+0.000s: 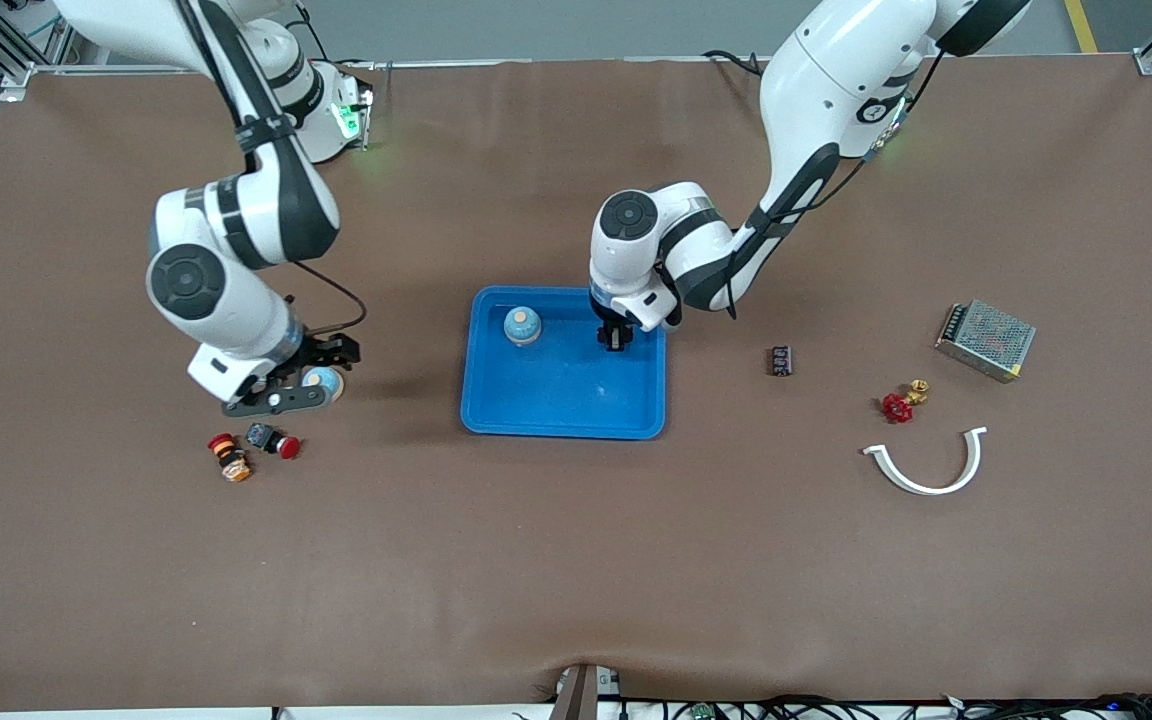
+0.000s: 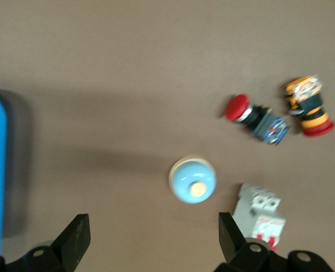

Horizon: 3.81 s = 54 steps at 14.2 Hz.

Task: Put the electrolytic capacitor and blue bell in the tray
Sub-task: 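Release the bell in the tray while the left gripper lowers the capacitor, then grasp the second bell with the right gripper while the left gripper reaches capacitor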

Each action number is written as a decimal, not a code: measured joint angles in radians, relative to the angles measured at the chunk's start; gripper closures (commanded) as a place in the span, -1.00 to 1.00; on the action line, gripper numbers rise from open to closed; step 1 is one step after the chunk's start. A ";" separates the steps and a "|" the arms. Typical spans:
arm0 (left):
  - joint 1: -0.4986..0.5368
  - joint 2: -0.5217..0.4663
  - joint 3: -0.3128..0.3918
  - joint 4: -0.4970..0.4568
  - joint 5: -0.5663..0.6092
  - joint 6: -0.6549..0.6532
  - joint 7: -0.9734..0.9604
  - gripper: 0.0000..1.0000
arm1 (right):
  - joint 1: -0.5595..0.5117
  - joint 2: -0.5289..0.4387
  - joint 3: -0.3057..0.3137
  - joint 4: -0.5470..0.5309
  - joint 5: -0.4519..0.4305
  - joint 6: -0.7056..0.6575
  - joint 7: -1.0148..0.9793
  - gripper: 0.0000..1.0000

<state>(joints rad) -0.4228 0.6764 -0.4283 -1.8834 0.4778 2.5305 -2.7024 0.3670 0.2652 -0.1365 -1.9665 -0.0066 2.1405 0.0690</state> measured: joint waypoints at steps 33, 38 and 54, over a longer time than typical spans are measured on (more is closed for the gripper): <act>0.107 -0.080 -0.001 0.252 -0.124 -0.398 0.367 -1.00 | -0.073 0.161 0.012 -0.232 -0.030 0.439 -0.103 -1.00; 0.113 -0.122 -0.002 0.253 -0.146 -0.461 0.606 -1.00 | -0.073 0.171 0.014 -0.240 -0.030 0.460 -0.103 -1.00; 0.283 -0.190 -0.001 0.251 -0.202 -0.605 1.377 -1.00 | -0.072 0.182 0.031 -0.241 -0.030 0.480 -0.103 0.16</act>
<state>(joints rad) -0.1395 0.4862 -0.4297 -1.6320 0.2756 1.9260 -1.3256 0.2949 0.4471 -0.1059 -2.2072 -0.0362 2.6202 -0.0342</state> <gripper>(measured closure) 0.000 0.339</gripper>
